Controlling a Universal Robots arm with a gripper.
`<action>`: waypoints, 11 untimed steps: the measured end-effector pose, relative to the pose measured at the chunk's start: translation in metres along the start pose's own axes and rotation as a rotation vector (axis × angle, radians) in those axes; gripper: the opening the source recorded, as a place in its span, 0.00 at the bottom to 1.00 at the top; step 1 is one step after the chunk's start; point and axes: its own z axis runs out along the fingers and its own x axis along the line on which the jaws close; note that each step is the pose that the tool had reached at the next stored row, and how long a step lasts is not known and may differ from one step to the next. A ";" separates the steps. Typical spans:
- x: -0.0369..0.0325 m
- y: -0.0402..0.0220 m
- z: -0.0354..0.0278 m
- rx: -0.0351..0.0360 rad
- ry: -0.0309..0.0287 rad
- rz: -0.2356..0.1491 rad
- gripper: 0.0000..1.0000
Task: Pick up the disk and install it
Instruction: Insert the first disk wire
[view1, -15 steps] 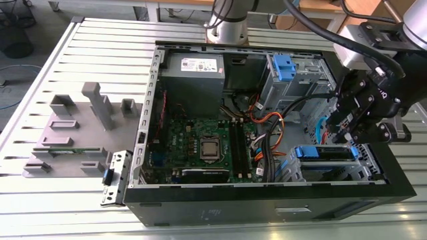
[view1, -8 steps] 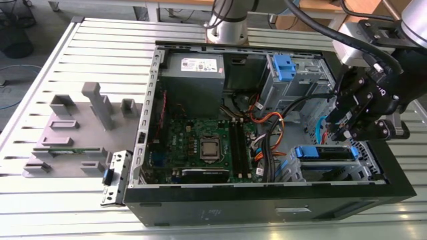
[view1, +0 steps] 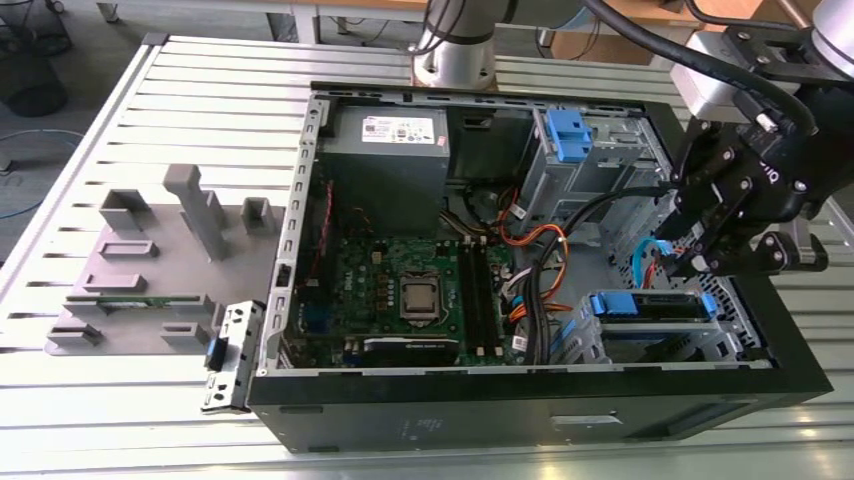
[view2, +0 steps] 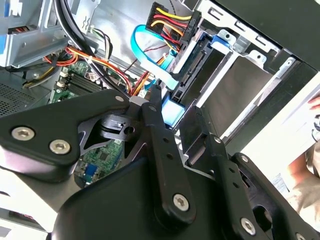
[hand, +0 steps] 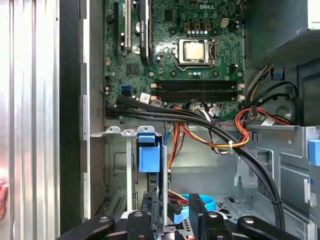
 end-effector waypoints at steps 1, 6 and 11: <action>-0.0004 -0.0002 0.0002 0.0000 0.0009 0.000 0.42; -0.0020 -0.0025 0.0010 0.0002 0.0047 0.000 0.42; -0.0026 -0.0089 0.0018 -0.0024 0.0055 0.000 0.42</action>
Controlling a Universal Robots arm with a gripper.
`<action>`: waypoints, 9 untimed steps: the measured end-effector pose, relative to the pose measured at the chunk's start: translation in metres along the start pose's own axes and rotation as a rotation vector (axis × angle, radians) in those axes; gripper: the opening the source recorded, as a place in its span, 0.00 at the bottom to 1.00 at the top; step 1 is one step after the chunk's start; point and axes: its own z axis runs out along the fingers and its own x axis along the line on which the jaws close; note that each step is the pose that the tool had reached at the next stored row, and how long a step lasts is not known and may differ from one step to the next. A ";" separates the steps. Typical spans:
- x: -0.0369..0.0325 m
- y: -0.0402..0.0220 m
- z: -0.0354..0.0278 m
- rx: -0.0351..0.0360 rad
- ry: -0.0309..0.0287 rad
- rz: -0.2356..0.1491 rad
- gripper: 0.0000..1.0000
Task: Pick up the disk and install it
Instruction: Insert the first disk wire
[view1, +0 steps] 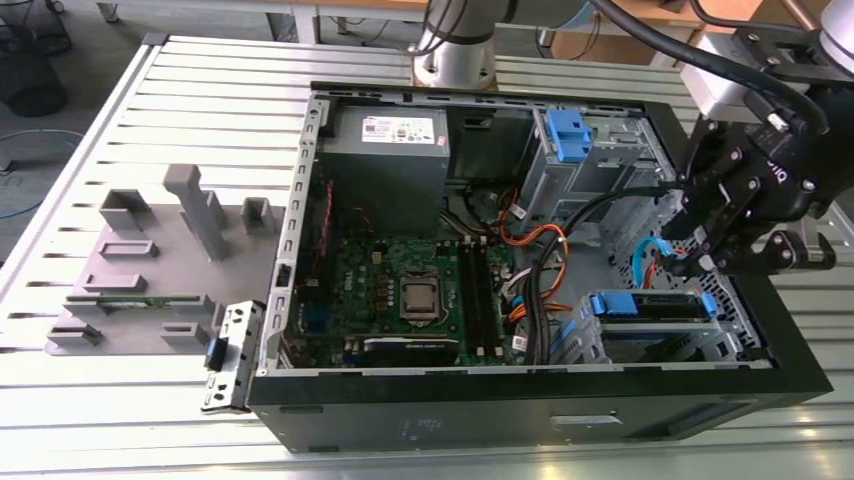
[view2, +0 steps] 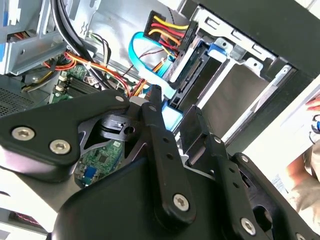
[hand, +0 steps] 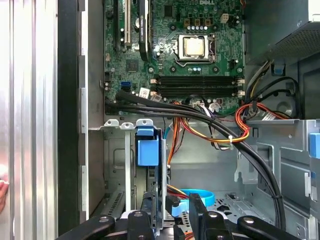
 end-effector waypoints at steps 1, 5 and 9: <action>-0.0001 -0.0017 0.0002 -0.0007 0.0001 0.000 0.42; -0.0001 -0.0051 0.0037 -0.0022 0.0002 0.000 0.42; 0.0001 -0.0053 0.0109 -0.0036 0.0001 0.000 0.42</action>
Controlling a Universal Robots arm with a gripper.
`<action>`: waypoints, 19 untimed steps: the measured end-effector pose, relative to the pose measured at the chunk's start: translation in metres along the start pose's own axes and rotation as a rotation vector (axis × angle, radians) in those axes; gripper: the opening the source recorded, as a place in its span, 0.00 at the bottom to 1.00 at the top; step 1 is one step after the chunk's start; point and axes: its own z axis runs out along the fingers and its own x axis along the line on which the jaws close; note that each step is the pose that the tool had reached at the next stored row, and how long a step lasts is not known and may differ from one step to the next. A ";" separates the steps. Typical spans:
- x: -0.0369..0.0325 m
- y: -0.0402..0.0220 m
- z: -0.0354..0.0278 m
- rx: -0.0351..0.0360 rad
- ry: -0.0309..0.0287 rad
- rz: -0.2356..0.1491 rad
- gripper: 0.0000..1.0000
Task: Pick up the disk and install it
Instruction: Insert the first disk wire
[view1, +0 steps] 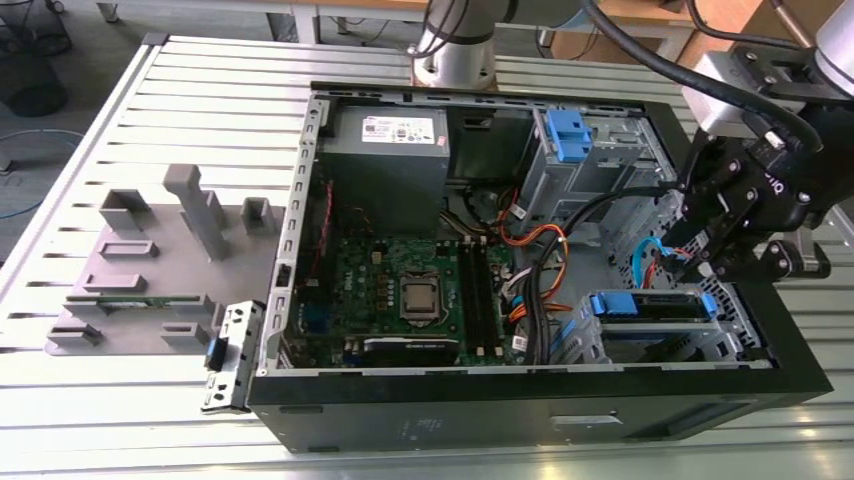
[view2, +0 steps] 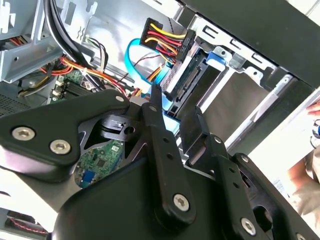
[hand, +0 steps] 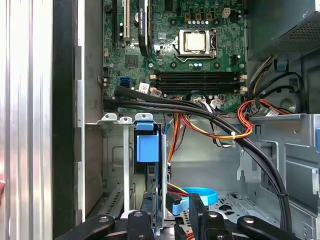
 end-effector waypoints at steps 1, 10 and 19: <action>0.0000 0.0000 0.0015 -0.0005 0.0000 0.000 0.42; 0.0002 -0.0002 0.0048 -0.0043 0.0036 0.000 0.42; 0.0002 -0.0002 0.0048 -0.0050 0.0067 0.000 0.42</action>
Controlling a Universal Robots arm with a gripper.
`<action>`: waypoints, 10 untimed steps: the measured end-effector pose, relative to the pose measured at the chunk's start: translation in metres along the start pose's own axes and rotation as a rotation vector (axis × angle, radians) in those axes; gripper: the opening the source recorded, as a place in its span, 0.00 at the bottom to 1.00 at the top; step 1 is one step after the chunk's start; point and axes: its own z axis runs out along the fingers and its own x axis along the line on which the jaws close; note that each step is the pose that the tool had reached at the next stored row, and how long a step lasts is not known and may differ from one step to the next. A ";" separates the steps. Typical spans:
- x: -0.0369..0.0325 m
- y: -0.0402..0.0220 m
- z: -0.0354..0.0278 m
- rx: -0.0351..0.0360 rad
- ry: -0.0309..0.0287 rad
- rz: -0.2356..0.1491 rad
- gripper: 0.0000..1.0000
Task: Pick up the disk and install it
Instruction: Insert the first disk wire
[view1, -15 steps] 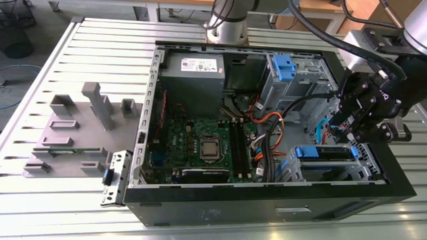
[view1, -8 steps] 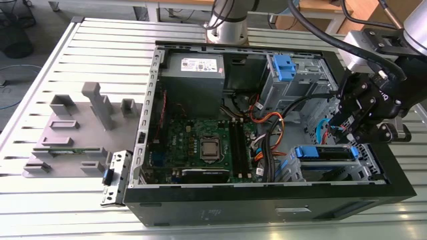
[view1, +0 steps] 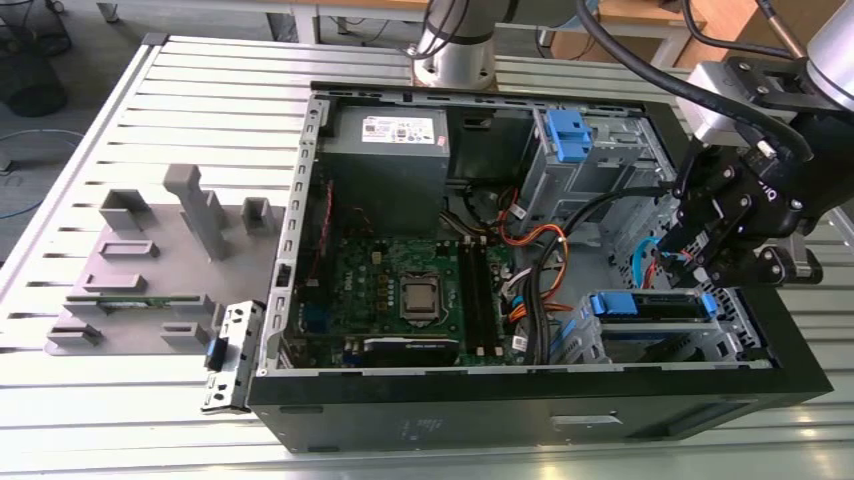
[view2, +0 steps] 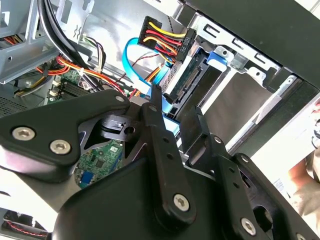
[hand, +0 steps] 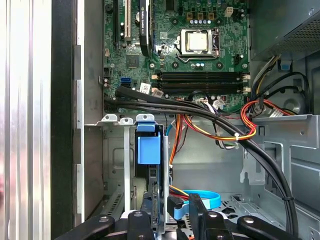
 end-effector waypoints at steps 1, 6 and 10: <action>0.0000 0.0000 0.0000 0.0000 0.0001 0.000 0.42; 0.0000 0.0000 0.0000 0.0000 0.0004 0.000 0.41; 0.0000 0.0000 0.0000 0.0000 0.0007 0.000 0.28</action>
